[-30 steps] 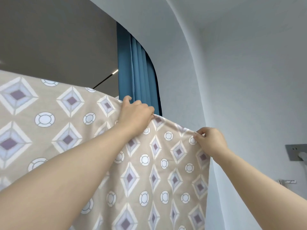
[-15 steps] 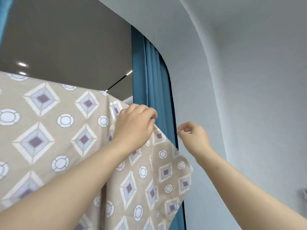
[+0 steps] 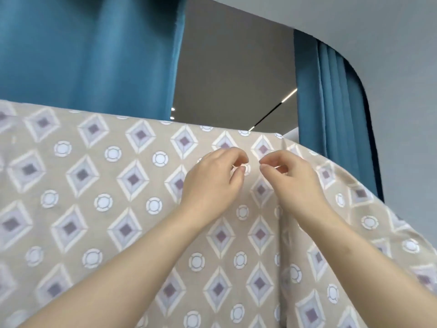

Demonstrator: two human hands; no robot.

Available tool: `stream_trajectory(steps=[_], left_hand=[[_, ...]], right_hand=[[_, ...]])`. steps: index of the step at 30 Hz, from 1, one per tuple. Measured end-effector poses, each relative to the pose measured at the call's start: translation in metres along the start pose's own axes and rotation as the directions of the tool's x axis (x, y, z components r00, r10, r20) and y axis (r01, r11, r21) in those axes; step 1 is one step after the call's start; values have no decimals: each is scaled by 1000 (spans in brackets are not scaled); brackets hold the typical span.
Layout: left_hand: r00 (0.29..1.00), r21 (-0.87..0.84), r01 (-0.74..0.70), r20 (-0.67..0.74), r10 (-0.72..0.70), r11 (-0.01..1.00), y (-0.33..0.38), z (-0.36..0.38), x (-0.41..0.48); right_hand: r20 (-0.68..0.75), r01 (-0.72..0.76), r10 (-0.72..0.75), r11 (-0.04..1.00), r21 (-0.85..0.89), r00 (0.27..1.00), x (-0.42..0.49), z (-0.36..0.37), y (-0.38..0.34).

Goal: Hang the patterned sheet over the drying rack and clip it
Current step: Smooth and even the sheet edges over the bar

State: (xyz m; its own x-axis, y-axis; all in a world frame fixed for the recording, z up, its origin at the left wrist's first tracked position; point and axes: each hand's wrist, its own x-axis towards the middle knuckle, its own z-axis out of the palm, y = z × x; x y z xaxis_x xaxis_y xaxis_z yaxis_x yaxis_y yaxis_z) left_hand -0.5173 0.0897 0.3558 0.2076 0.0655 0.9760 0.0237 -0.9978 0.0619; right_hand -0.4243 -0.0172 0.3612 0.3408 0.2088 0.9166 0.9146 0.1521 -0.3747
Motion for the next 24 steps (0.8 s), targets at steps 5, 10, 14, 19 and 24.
stream_trajectory(steps=[5, 10, 14, 19, 24], left_hand=[[998, 47, 59, -26, -58, 997, -41, -66, -23], [995, 130, 101, -14, -100, 986, -86, -137, -46], [994, 237, 101, 9, -106, 966, -120, -195, -47], [999, 428, 24, 32, -42, 903, -161, -244, -27], [993, 582, 86, 18, -119, 809, -203, -272, 12]], right_hand=[[66, 47, -51, 997, 62, 997, -12, 53, -44], [133, 77, -94, 989, 130, 987, -30, 120, -93], [144, 87, -106, 988, 129, 984, -34, 173, -136], [145, 169, -161, 985, -42, 976, -25, 222, -176], [87, 226, -211, 941, -252, 974, 4, 242, -199]])
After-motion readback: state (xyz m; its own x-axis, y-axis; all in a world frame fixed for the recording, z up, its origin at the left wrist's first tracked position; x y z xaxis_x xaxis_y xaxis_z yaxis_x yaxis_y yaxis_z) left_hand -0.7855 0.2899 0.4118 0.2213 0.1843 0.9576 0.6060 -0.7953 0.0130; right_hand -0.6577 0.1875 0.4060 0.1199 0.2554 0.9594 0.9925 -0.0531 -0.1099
